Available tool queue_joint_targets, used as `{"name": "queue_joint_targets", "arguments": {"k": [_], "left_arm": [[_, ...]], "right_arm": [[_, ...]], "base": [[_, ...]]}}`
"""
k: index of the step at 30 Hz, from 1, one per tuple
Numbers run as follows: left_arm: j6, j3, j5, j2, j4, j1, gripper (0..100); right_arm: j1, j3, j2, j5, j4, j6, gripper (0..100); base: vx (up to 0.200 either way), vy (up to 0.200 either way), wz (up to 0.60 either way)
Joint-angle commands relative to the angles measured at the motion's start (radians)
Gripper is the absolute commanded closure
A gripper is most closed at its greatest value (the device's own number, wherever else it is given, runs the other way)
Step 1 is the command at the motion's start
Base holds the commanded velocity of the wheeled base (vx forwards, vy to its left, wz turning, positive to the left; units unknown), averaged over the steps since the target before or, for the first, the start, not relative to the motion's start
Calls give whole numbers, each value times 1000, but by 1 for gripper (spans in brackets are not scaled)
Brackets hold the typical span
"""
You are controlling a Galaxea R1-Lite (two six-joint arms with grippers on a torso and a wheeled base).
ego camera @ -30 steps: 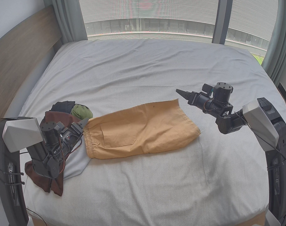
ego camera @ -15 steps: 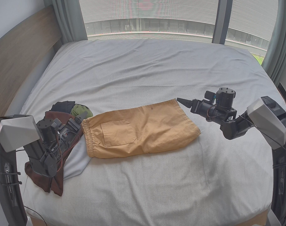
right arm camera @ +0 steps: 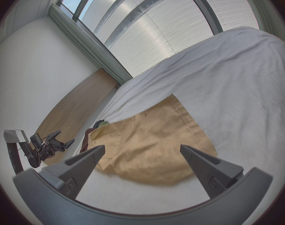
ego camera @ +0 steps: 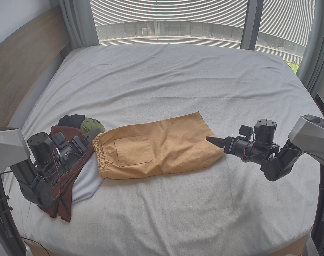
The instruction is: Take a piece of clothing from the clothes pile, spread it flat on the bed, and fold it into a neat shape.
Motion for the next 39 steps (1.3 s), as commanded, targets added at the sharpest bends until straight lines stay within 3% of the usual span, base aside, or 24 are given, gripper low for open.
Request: {"name": "queue_joint_targets", "arguments": {"k": [1, 15, 39], "left_arm": [[60, 56, -20, -1, 0, -12, 0], [82, 75, -40, 44, 0, -21, 0], [83, 73, -41, 71, 0, -15, 0]], "right_arm": [[10, 92, -6, -2, -10, 2, 0], [35, 49, 172, -23, -36, 39, 0], [93, -59, 272, -68, -24, 52, 0]], "base": [[0, 0, 0], [0, 0, 0], [0, 0, 0]]}}
